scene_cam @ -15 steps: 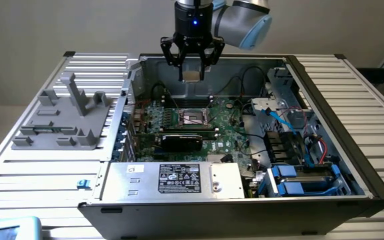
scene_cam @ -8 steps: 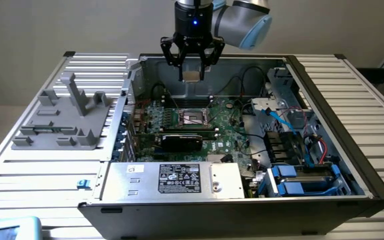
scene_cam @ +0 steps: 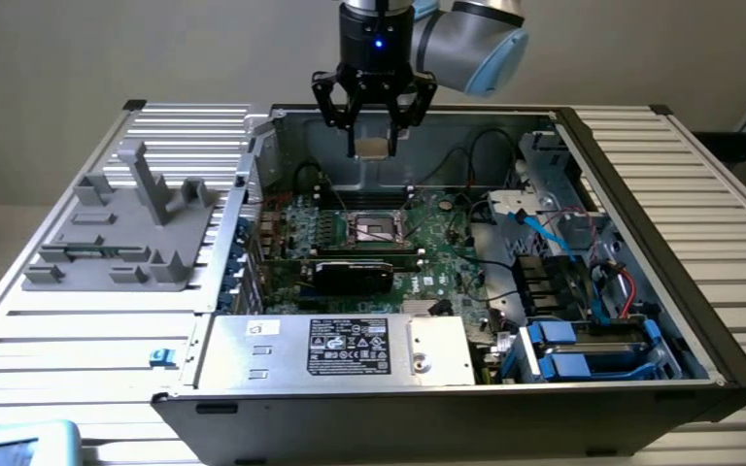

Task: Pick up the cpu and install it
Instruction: 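Place the cpu into insertion slot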

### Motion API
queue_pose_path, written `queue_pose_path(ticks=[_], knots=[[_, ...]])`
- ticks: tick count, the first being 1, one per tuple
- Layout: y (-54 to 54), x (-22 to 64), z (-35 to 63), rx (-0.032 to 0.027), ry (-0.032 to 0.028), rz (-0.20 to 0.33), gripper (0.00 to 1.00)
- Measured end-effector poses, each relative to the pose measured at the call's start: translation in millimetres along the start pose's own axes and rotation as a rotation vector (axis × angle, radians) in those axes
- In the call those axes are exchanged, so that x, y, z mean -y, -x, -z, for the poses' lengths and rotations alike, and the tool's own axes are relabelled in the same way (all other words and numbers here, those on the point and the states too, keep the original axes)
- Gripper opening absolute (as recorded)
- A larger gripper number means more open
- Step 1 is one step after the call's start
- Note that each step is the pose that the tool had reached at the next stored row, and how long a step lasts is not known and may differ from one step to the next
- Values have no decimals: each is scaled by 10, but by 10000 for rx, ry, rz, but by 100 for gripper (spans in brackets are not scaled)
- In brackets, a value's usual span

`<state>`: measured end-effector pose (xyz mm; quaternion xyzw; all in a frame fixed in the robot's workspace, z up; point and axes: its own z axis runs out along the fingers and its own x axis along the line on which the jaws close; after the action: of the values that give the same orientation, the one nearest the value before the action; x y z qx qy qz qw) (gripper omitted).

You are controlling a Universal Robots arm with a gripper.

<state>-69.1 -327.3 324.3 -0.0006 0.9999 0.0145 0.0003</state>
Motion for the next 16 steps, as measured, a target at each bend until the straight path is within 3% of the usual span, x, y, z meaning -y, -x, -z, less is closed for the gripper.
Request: queue_pose_path(ticks=[16], knots=[[-1,0,-5,65,-1,-2280,56]])
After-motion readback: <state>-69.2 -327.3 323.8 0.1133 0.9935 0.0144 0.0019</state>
